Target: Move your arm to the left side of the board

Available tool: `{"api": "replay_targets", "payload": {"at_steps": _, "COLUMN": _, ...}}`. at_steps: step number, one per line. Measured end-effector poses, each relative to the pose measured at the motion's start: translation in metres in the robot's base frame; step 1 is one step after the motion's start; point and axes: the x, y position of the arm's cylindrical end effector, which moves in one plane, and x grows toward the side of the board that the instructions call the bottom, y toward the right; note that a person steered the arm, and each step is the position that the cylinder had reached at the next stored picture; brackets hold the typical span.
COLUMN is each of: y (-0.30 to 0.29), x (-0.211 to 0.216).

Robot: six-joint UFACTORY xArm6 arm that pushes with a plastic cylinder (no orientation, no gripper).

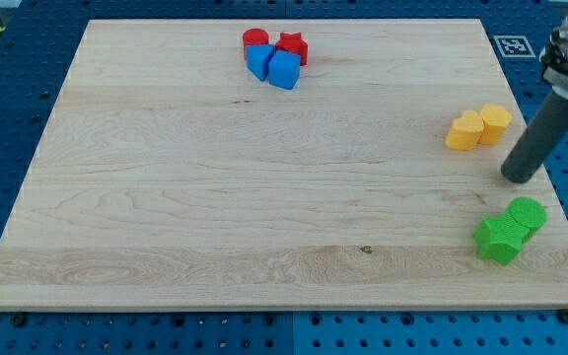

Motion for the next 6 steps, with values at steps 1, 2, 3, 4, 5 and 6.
{"api": "replay_targets", "payload": {"at_steps": 1, "y": 0.032, "x": -0.039}}
{"api": "replay_targets", "payload": {"at_steps": 2, "y": 0.06, "x": -0.071}}
{"api": "replay_targets", "payload": {"at_steps": 3, "y": 0.06, "x": -0.117}}
{"api": "replay_targets", "payload": {"at_steps": 4, "y": 0.015, "x": -0.135}}
{"api": "replay_targets", "payload": {"at_steps": 5, "y": -0.032, "x": -0.135}}
{"api": "replay_targets", "payload": {"at_steps": 6, "y": -0.091, "x": -0.145}}
